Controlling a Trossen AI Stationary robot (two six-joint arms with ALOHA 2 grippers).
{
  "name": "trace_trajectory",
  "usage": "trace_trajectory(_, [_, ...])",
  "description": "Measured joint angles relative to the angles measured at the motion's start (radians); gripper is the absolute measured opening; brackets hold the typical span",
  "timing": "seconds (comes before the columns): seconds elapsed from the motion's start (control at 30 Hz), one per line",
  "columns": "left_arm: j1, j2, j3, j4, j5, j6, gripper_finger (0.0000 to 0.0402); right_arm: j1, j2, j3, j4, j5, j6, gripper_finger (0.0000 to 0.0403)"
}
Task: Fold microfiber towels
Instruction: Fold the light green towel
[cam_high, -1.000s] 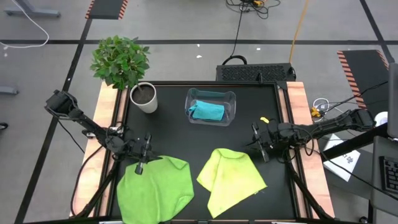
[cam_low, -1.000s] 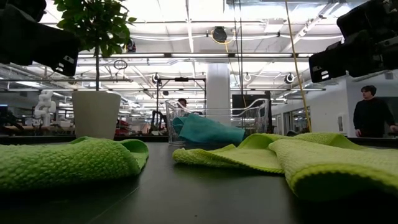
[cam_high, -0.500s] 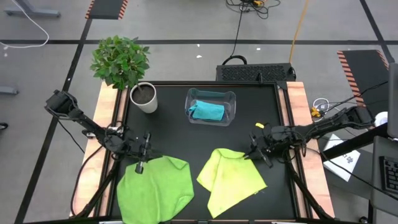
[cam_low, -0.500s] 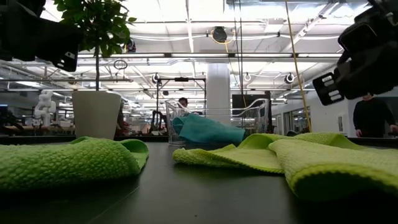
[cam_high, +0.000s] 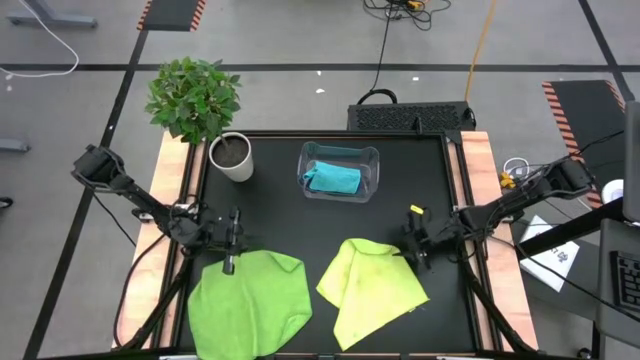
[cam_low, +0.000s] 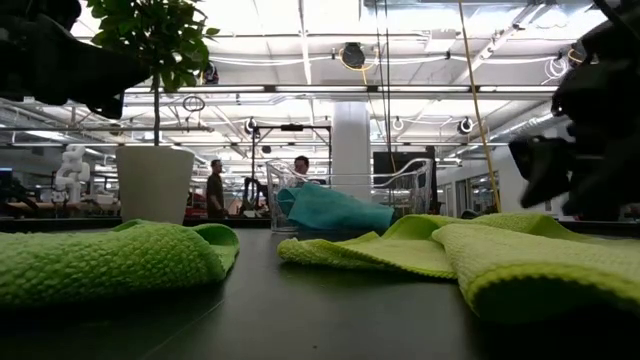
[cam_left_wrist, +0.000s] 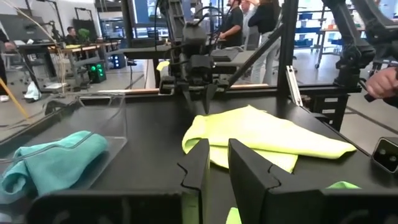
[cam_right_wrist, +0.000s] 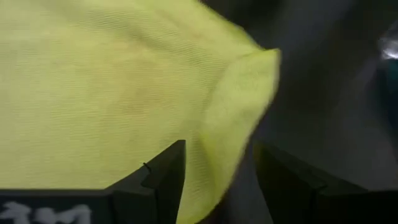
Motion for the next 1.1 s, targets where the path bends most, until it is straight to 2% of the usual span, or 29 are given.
trace_trajectory(0.13, [0.016, 0.0, 0.0, 0.001, 0.0, -0.028, 0.0063, 0.011, 0.059, 0.026, 0.003, 0.052, -0.04, 0.0182])
trace_trajectory(0.3, [0.025, 0.0, 0.0, 0.001, 0.0, -0.079, 0.0063, 0.011, 0.139, 0.056, 0.004, 0.053, -0.045, 0.0183])
trace_trajectory(0.6, [0.025, 0.0, 0.0, 0.0, 0.008, -0.081, 0.0063, 0.011, 0.287, 0.123, 0.031, 0.054, -0.057, 0.0171])
trace_trajectory(0.8, [0.025, 0.0, 0.0, 0.0, 0.009, -0.081, 0.0063, 0.01, 0.314, 0.137, 0.142, 0.055, -0.042, 0.012])
trace_trajectory(1.0, [0.025, 0.0, 0.0, 0.001, 0.009, -0.122, 0.0063, 0.01, 0.314, 0.137, 0.158, 0.049, -0.015, 0.0021])
trace_trajectory(1.1, [0.028, 0.0, 0.0, 0.001, 0.007, -0.158, 0.0063, 0.01, 0.314, 0.137, 0.157, 0.033, 0.012, 0.001])
